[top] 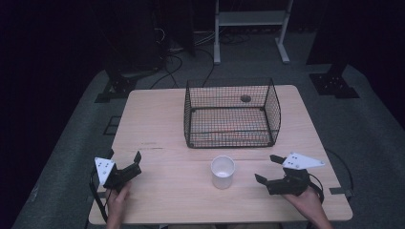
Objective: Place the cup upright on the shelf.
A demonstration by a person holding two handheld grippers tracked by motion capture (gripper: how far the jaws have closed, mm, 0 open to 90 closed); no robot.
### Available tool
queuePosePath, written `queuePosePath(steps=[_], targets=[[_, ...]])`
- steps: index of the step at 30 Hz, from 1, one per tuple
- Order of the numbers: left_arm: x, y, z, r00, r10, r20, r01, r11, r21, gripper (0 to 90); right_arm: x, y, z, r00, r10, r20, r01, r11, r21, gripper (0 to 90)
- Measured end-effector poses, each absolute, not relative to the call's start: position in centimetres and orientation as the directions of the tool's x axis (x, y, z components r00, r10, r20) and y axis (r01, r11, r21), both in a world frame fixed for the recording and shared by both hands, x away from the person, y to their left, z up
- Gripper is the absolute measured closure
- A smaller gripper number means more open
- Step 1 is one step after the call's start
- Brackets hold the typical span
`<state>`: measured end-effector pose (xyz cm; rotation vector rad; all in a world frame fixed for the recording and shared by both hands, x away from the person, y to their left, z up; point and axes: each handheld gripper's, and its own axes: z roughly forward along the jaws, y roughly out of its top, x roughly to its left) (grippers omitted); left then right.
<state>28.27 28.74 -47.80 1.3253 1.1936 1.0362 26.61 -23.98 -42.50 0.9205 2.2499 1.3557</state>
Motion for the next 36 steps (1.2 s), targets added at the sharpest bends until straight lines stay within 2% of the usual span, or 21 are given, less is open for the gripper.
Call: queuePosePath(steps=[36], targets=[[28.3, 28.8, -47.8, 0.138, 0.990, -0.036, 0.104, 0.022, 0.994, 0.0, 26.7, -16.9, -42.2, -0.853, 0.520, 0.041, 0.300, 0.423, 0.855, 7.8]])
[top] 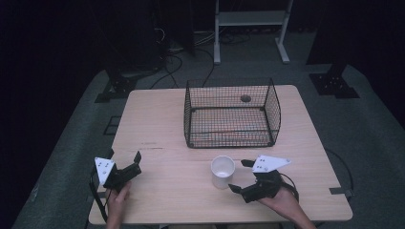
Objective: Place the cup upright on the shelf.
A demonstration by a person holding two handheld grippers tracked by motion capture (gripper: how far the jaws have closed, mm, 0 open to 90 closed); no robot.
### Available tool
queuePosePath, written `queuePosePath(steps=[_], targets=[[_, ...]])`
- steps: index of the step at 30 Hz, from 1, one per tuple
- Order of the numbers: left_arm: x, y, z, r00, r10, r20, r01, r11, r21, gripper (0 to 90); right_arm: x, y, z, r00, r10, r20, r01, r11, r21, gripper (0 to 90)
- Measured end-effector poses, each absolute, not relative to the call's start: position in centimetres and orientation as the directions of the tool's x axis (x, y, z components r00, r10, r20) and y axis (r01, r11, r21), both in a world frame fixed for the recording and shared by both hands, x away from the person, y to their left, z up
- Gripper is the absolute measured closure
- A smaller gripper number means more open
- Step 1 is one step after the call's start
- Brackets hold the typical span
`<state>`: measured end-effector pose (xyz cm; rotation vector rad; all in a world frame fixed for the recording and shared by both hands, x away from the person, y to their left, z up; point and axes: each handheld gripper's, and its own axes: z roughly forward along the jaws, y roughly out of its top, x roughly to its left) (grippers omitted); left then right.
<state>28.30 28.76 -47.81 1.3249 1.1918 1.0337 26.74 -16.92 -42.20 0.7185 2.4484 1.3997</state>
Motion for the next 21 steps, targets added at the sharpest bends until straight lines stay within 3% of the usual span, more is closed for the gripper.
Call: queuePosePath(steps=[19, 21], targets=[[28.3, 28.8, -47.8, 0.139, 0.989, -0.038, 0.104, 0.023, 0.994, 0.0, 29.2, -13.2, -43.6, -0.867, 0.496, 0.048, 0.318, 0.478, 0.819, 8.0], [28.3, 28.8, -47.8, 0.139, 0.990, -0.038, 0.105, 0.024, 0.994, 0.0, 29.3, -13.0, -43.4, -0.865, 0.501, 0.031, 0.313, 0.492, 0.812, 14.3]])
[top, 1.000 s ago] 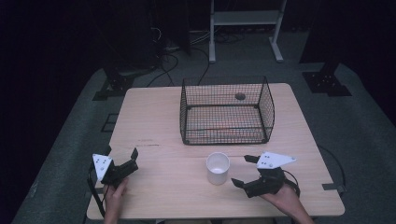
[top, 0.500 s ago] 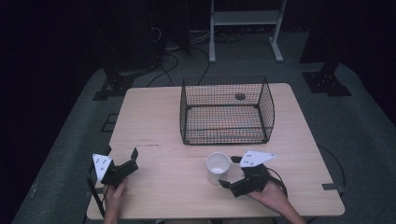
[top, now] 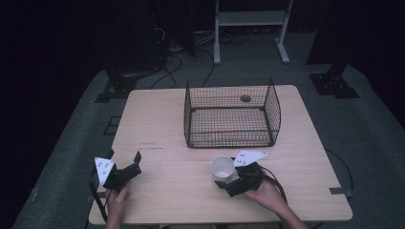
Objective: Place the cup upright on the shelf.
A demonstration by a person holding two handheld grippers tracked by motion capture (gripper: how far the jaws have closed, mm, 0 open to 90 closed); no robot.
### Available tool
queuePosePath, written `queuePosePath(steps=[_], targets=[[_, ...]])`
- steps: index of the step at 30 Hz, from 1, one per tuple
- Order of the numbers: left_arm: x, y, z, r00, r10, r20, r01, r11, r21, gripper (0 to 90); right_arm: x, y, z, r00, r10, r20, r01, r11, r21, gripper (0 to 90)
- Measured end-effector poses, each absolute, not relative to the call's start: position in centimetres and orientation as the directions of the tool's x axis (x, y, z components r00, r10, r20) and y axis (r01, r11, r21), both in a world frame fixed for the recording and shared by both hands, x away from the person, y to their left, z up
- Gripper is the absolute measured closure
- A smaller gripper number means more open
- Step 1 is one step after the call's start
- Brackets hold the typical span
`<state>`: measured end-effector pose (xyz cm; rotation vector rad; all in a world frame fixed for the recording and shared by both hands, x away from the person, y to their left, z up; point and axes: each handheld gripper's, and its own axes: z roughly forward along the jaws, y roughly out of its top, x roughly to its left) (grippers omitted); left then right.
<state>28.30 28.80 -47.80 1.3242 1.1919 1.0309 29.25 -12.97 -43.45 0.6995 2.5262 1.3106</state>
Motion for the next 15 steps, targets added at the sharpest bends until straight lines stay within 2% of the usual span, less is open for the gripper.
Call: queuePosePath(steps=[2, 15], targets=[[28.3, 28.8, -47.8, 0.139, 0.990, -0.039, 0.105, 0.025, 0.994, 0.0, 29.4, -13.0, -43.3, -0.870, 0.492, 0.033, 0.306, 0.486, 0.819, 18.8], [28.3, 28.8, -47.8, 0.139, 0.989, -0.041, 0.103, 0.026, 0.994, 0.0, 30.6, -13.4, -41.6, -0.875, 0.475, 0.098, 0.339, 0.455, 0.824, 19.2]])
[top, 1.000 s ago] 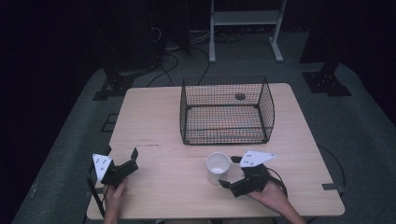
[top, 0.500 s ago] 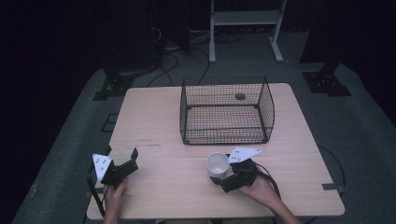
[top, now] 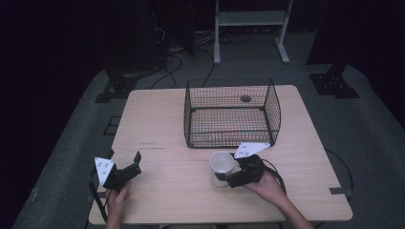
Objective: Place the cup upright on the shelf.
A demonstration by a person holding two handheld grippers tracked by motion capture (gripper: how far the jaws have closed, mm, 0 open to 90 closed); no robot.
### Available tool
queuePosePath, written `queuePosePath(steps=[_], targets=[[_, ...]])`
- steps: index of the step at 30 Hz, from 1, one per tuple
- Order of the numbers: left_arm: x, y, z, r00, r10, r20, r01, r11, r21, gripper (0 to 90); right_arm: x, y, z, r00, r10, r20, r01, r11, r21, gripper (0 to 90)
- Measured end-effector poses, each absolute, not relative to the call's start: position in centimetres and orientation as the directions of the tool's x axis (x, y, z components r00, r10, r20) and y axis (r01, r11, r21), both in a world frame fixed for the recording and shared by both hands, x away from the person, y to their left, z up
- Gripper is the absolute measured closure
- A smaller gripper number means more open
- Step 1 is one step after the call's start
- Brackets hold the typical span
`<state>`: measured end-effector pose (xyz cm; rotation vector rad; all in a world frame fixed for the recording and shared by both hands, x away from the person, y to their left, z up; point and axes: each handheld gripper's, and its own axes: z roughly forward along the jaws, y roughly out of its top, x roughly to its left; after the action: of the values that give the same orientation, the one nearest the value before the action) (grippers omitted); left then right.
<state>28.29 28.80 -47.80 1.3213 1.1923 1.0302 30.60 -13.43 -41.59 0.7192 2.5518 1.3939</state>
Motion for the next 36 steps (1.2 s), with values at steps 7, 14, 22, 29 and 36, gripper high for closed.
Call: queuePosePath(steps=[7, 14, 22, 29, 36], targets=[[28.3, 28.8, -47.8, 0.138, 0.990, -0.041, 0.104, 0.027, 0.994, 0.0, 31.8, -13.5, -39.9, -0.883, 0.455, 0.117, 0.338, 0.442, 0.831, 19.2], [28.3, 28.8, -47.8, 0.138, 0.990, -0.042, 0.106, 0.028, 0.994, 0.0, 32.7, -13.2, -38.2, -0.887, 0.448, 0.109, 0.322, 0.432, 0.842, 19.2], [28.3, 28.8, -47.8, 0.138, 0.989, -0.043, 0.105, 0.028, 0.994, 0.0, 33.8, -13.2, -37.0, -0.890, 0.441, 0.118, 0.324, 0.428, 0.844, 19.2], [28.3, 28.8, -47.8, 0.139, 0.989, -0.044, 0.105, 0.029, 0.994, 0.0, 34.9, -13.0, -36.0, -0.892, 0.432, 0.131, 0.324, 0.410, 0.853, 19.1], [28.3, 28.8, -47.8, 0.138, 0.989, -0.047, 0.104, 0.032, 0.994, 0.0, 36.2, -13.0, -35.0, -0.886, 0.444, 0.132, 0.328, 0.400, 0.856, 19.1]])
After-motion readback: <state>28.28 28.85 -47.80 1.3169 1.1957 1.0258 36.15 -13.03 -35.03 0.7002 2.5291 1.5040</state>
